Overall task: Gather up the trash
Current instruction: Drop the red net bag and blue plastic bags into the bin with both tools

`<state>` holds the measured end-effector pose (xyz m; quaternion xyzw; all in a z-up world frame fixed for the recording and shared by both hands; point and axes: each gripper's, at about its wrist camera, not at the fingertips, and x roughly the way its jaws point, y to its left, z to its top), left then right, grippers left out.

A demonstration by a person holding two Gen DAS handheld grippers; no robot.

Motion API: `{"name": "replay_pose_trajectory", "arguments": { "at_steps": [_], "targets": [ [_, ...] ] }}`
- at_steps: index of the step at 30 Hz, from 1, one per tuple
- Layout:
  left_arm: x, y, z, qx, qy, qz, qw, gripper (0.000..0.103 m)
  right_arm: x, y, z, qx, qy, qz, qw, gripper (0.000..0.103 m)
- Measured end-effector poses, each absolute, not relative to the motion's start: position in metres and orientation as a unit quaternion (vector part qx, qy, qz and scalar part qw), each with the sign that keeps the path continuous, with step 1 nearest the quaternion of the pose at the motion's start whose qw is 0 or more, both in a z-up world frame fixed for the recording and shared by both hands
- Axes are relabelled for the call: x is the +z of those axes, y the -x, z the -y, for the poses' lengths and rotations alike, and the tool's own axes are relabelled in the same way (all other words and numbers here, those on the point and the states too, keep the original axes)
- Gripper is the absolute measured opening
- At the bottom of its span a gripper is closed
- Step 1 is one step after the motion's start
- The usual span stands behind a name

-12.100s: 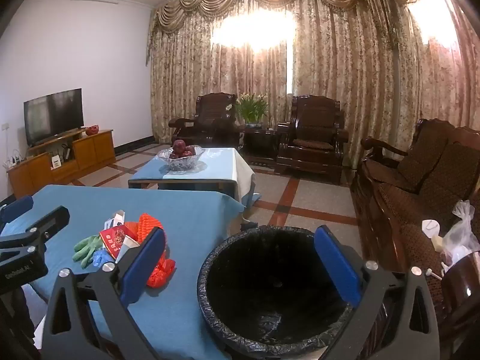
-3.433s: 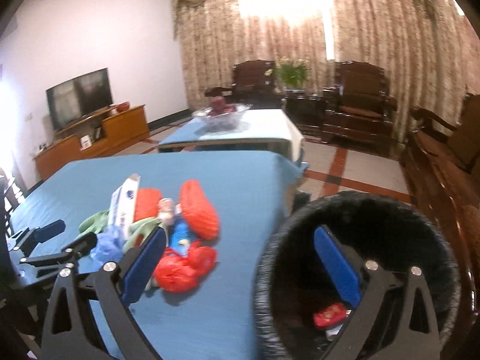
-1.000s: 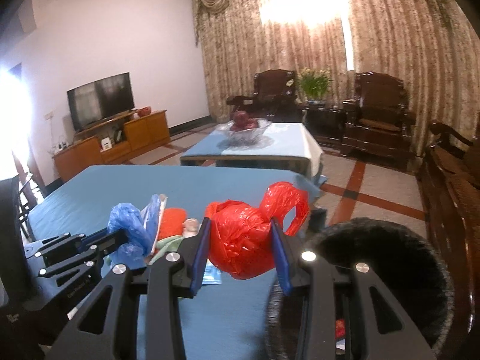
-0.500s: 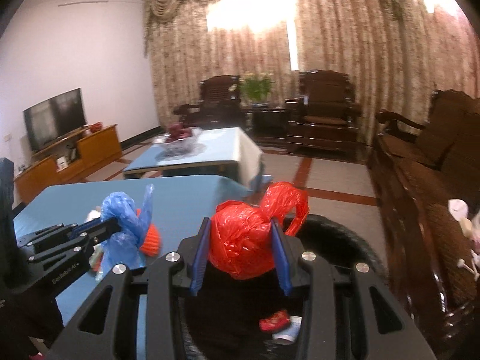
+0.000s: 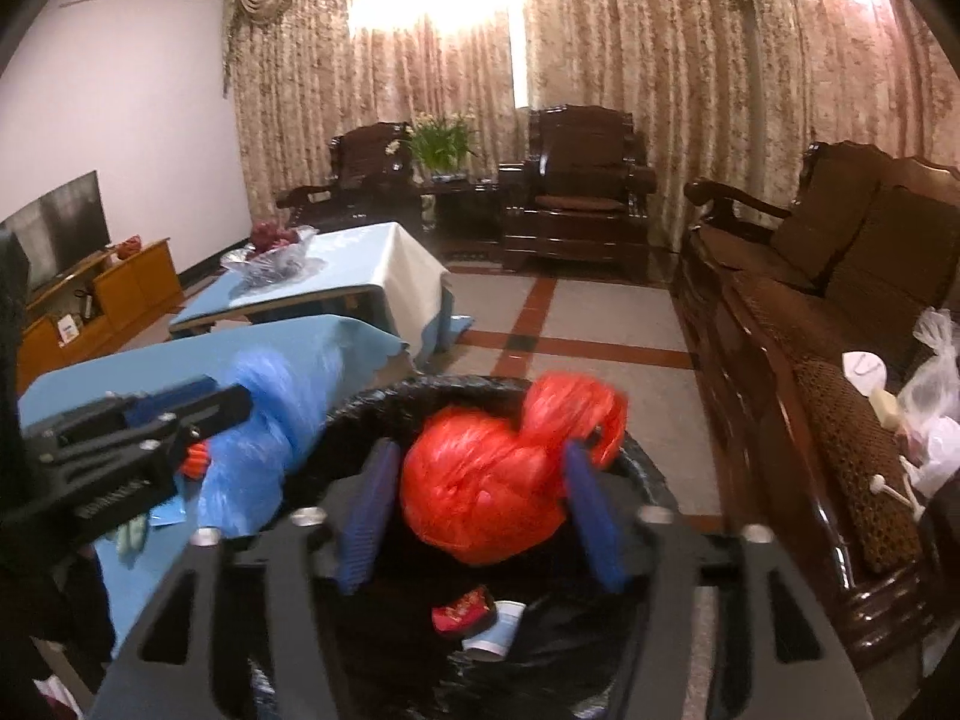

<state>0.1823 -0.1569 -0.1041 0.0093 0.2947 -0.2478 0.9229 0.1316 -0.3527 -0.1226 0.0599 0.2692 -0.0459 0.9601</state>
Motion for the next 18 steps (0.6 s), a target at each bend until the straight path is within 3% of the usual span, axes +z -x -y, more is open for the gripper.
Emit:
{"name": "replay_pose_trajectory", "arguments": {
  "at_steps": [4,10,18],
  "targets": [
    [-0.101,-0.180,0.147,-0.234,-0.007,-0.287,0.929,0.064,-0.124,-0.125,0.355,-0.071,-0.058,-0.263,0.960,0.094],
    [-0.096,-0.175,0.108,-0.185,-0.006,-0.281,0.942,0.086,-0.120,-0.125,0.342,-0.060,-0.070,-0.262,0.961,0.097],
    [-0.088,-0.158,0.028,-0.100,-0.001,-0.267,0.959,0.089,-0.113,-0.139,0.280,0.002,-0.058,-0.254,0.965,0.097]
  ]
}}
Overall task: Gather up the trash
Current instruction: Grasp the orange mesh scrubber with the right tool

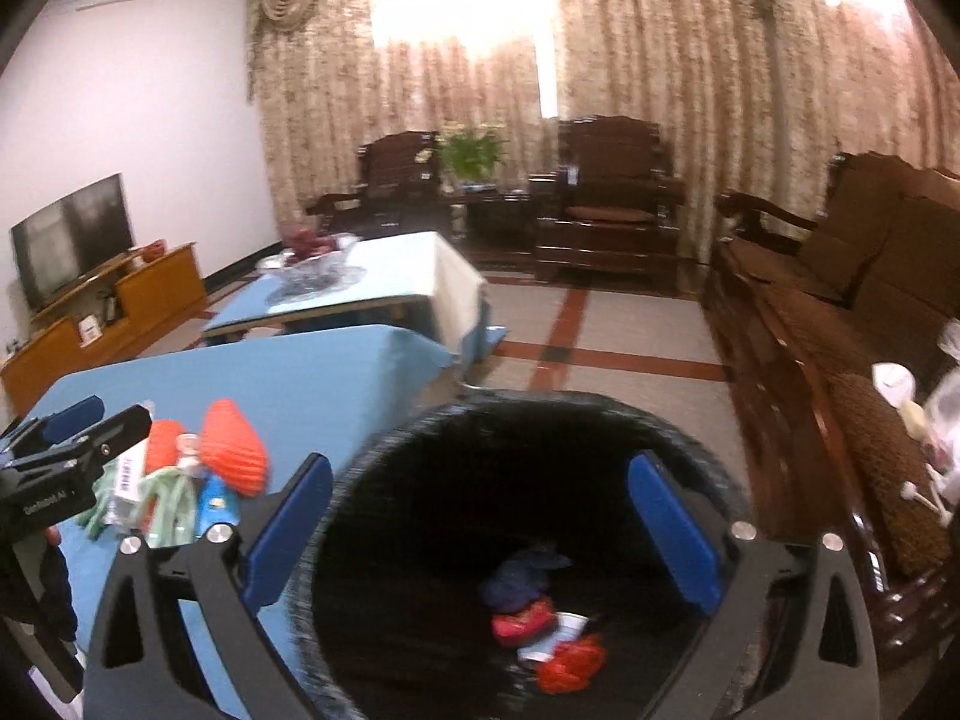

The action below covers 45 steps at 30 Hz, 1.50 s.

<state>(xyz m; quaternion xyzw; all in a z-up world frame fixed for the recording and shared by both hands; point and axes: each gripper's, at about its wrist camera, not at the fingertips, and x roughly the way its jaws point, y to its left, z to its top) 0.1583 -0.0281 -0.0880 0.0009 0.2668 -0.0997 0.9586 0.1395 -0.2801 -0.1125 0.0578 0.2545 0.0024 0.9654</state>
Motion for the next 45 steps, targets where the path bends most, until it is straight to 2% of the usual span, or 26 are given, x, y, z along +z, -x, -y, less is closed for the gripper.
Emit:
{"name": "replay_pose_trajectory", "arguments": {
  "at_steps": [7,18,25,36,39,41,43,45],
  "targets": [
    [-0.087,-0.137,-0.045,-0.008,-0.017,-0.251,0.968,0.089,-0.114,-0.161,0.210,0.074,-0.042,-0.253,0.964,0.097],
    [-0.105,-0.121,-0.121,0.068,-0.001,-0.269,0.961,0.089,-0.133,-0.191,0.132,0.137,-0.033,-0.263,0.954,0.096],
    [-0.119,-0.131,-0.138,0.081,0.012,-0.282,0.956,0.089,-0.157,-0.221,0.103,0.145,-0.015,-0.286,0.947,0.083],
    [-0.133,-0.154,-0.150,0.089,0.019,-0.292,0.952,0.089,-0.201,-0.256,0.067,0.145,0.029,-0.333,0.931,0.071],
    [-0.136,-0.159,-0.152,0.087,0.023,-0.296,0.951,0.089,-0.208,-0.263,0.063,0.142,0.035,-0.341,0.929,0.064],
    [-0.138,-0.161,-0.149,0.084,0.024,-0.298,0.950,0.089,-0.213,-0.270,0.062,0.141,0.043,-0.353,0.924,0.052],
    [-0.140,-0.164,-0.147,0.080,0.026,-0.301,0.950,0.089,-0.217,-0.275,0.064,0.151,0.033,-0.366,0.918,0.035],
    [-0.143,-0.168,-0.144,0.075,0.026,-0.304,0.949,0.089,-0.217,-0.275,0.067,0.155,0.025,-0.366,0.917,0.029]
  ]
}}
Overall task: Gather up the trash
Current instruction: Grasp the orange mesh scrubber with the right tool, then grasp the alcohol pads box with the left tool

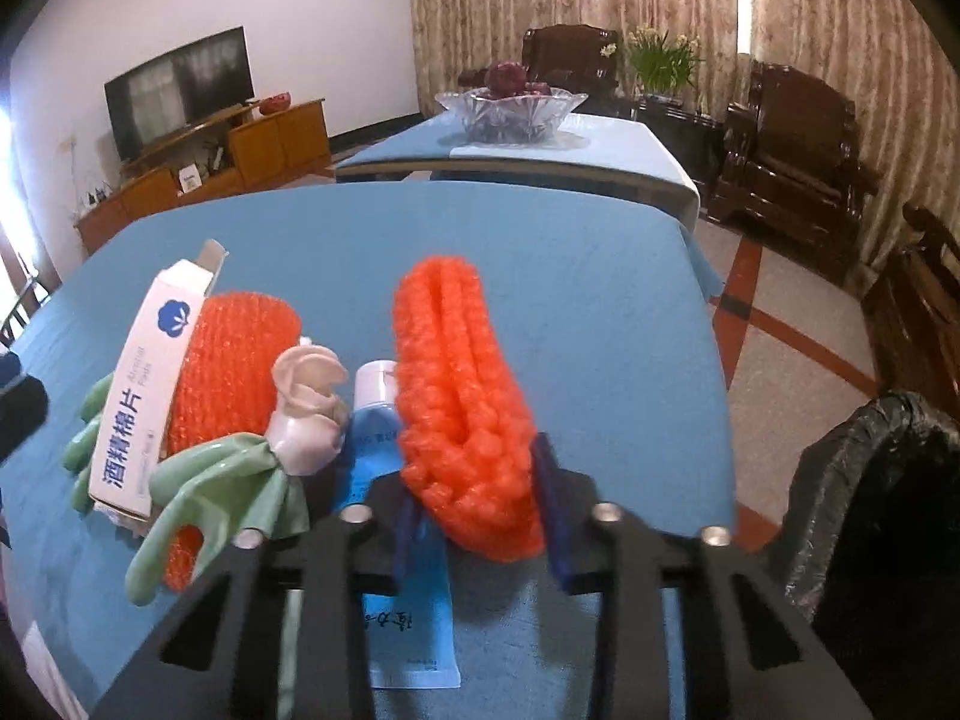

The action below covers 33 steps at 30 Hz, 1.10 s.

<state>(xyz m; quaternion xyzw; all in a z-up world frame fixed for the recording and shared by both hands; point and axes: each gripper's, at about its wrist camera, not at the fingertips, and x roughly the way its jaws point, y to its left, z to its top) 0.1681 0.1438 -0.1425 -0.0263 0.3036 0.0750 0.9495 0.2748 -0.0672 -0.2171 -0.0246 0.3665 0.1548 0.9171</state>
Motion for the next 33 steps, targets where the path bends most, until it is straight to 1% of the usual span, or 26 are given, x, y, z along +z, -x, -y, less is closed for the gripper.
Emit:
{"name": "replay_pose_trajectory", "arguments": {
  "at_steps": [5,12,17,22,25,29,31,33],
  "targets": [
    [-0.148,-0.184,-0.127,0.058,0.022,-0.311,0.948,0.089,-0.207,-0.268,0.080,0.158,0.013,-0.355,0.921,0.027],
    [-0.165,-0.209,-0.111,0.061,0.006,-0.322,0.945,0.089,-0.200,-0.259,0.090,0.157,-0.003,-0.351,0.923,0.027],
    [-0.176,-0.216,-0.120,0.066,0.013,-0.337,0.939,0.081,-0.197,-0.260,0.093,0.157,-0.008,-0.350,0.923,0.027],
    [-0.181,-0.211,-0.139,0.073,0.033,-0.345,0.935,0.068,-0.195,-0.258,0.090,0.162,-0.008,-0.348,0.923,0.027],
    [-0.179,-0.205,-0.151,0.082,0.040,-0.341,0.936,0.064,-0.193,-0.256,0.090,0.165,-0.005,-0.346,0.923,0.027],
    [-0.179,-0.201,-0.159,0.080,0.059,-0.346,0.933,0.066,-0.194,-0.256,0.093,0.167,-0.004,-0.346,0.923,0.027],
    [-0.182,-0.203,-0.160,0.077,0.067,-0.354,0.930,0.074,-0.194,-0.256,0.094,0.167,-0.004,-0.347,0.923,0.027],
    [-0.189,-0.207,-0.160,0.069,0.078,-0.366,0.925,0.078,-0.194,-0.256,0.094,0.168,-0.001,-0.347,0.923,0.027]
  ]
}}
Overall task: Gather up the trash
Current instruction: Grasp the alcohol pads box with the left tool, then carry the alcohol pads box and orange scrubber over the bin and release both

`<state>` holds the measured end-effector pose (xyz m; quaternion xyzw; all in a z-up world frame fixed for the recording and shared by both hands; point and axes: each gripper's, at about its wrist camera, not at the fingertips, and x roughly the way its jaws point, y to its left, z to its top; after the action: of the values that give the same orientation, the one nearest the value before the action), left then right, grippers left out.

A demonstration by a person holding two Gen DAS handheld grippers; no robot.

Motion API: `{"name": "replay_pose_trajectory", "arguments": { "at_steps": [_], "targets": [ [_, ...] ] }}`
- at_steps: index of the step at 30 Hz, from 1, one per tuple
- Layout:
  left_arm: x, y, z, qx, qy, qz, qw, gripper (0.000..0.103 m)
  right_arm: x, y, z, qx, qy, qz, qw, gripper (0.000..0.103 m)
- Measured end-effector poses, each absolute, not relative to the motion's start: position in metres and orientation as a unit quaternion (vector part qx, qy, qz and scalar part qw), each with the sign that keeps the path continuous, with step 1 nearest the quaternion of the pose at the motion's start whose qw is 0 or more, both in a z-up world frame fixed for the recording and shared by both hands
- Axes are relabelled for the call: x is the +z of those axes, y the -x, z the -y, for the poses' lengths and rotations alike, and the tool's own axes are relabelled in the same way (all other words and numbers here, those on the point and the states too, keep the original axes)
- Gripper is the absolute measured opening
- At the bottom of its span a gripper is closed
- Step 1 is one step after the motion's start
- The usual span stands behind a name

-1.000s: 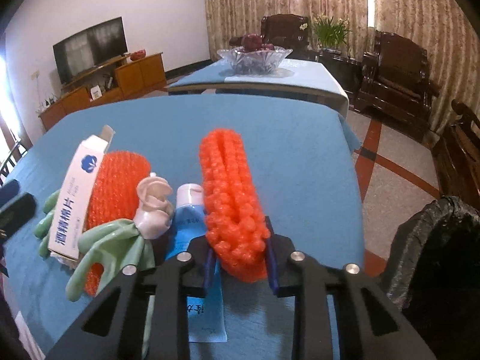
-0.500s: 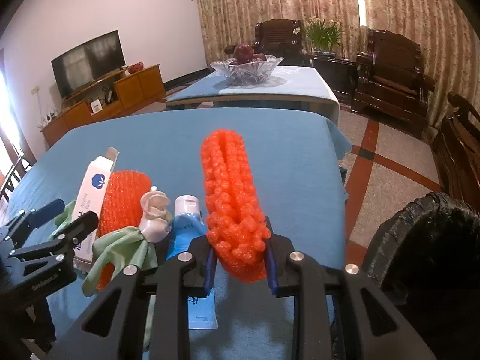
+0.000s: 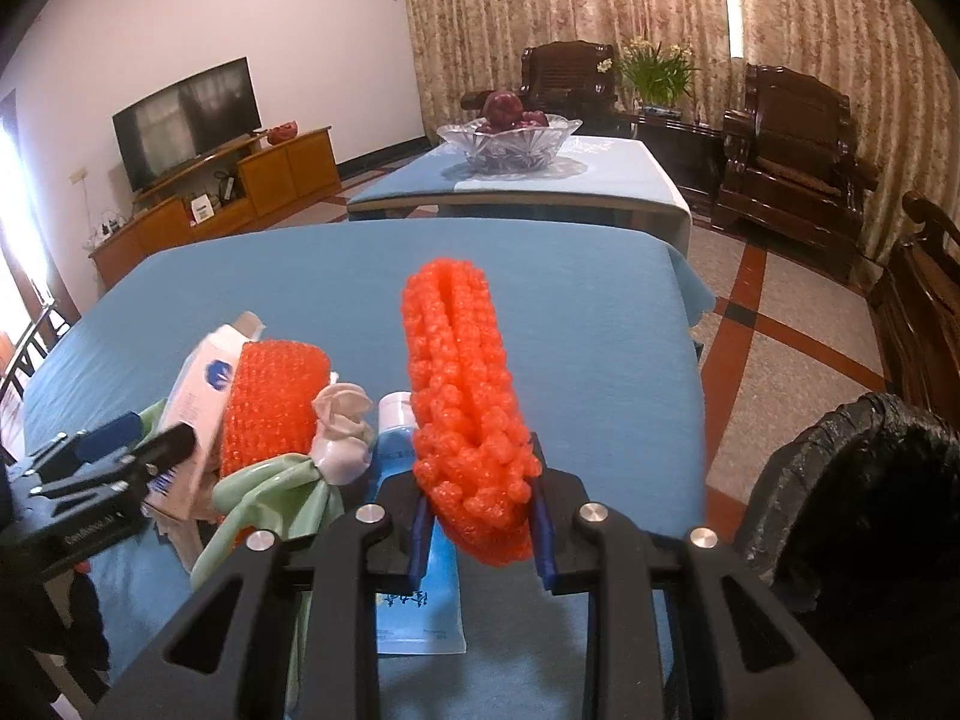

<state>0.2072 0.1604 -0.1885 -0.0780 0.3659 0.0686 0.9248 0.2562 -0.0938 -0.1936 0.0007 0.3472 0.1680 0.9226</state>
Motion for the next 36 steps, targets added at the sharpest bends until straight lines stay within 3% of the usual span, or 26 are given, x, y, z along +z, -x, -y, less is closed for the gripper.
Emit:
{"name": "replay_pose_trajectory", "arguments": {
  "at_steps": [3,5,7,9,36],
  "targets": [
    [-0.198,-0.212,-0.163,0.064,0.094,-0.382,0.917,0.079,-0.192,-0.257,0.094,0.167,0.002,-0.347,0.923,0.027],
    [-0.202,-0.214,-0.164,0.063,0.101,-0.385,0.915,0.073,-0.192,-0.257,0.094,0.165,0.003,-0.348,0.923,0.027],
    [-0.201,-0.214,-0.163,0.057,0.104,-0.382,0.917,0.059,-0.191,-0.258,0.094,0.164,0.003,-0.348,0.923,0.027],
    [-0.197,-0.213,-0.160,0.054,0.098,-0.376,0.920,0.056,-0.189,-0.257,0.092,0.165,0.002,-0.346,0.924,0.027],
    [-0.074,-0.156,-0.107,0.044,0.049,-0.262,0.963,0.055,-0.091,-0.205,0.125,0.183,-0.029,-0.258,0.948,0.027]
  ]
}}
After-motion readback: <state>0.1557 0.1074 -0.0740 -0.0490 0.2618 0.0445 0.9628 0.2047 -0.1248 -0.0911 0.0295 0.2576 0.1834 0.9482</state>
